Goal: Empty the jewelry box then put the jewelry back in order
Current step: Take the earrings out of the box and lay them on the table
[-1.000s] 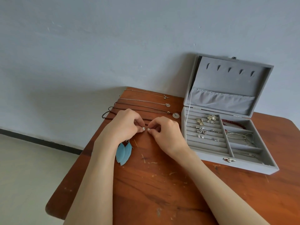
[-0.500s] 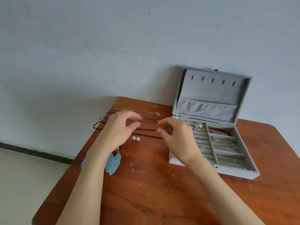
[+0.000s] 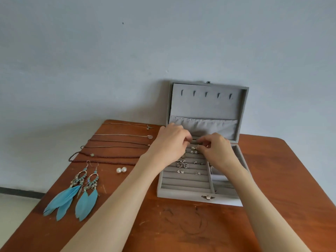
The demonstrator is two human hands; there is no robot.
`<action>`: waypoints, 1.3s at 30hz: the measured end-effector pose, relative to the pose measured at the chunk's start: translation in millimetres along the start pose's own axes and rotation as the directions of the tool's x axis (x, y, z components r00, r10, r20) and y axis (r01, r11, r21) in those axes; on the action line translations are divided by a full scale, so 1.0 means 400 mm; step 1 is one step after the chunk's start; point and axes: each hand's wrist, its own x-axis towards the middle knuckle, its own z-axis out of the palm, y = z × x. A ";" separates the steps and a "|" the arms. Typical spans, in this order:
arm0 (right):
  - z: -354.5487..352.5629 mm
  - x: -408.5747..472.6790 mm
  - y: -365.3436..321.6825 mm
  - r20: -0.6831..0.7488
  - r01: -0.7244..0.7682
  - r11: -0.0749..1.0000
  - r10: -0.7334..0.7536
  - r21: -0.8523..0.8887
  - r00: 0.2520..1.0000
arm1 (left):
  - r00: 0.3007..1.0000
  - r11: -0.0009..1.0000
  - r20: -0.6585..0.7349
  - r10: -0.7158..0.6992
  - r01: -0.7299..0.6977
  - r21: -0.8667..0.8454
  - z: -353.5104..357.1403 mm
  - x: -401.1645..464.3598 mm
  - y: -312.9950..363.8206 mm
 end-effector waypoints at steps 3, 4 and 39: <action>-0.012 0.005 0.014 0.040 -0.006 1.000 0.006 0.002 0.999 | 1.000 0.988 0.020 -0.019 0.016 0.152 0.039 0.018 0.005; -0.015 0.005 0.016 0.049 -0.003 1.000 0.002 0.011 0.999 | 1.000 0.984 0.008 -0.025 0.023 0.178 0.049 0.018 0.009; -0.012 0.006 0.011 0.079 0.077 0.992 -0.085 0.101 0.993 | 0.994 0.992 0.057 -0.093 0.097 -0.075 0.005 0.021 0.005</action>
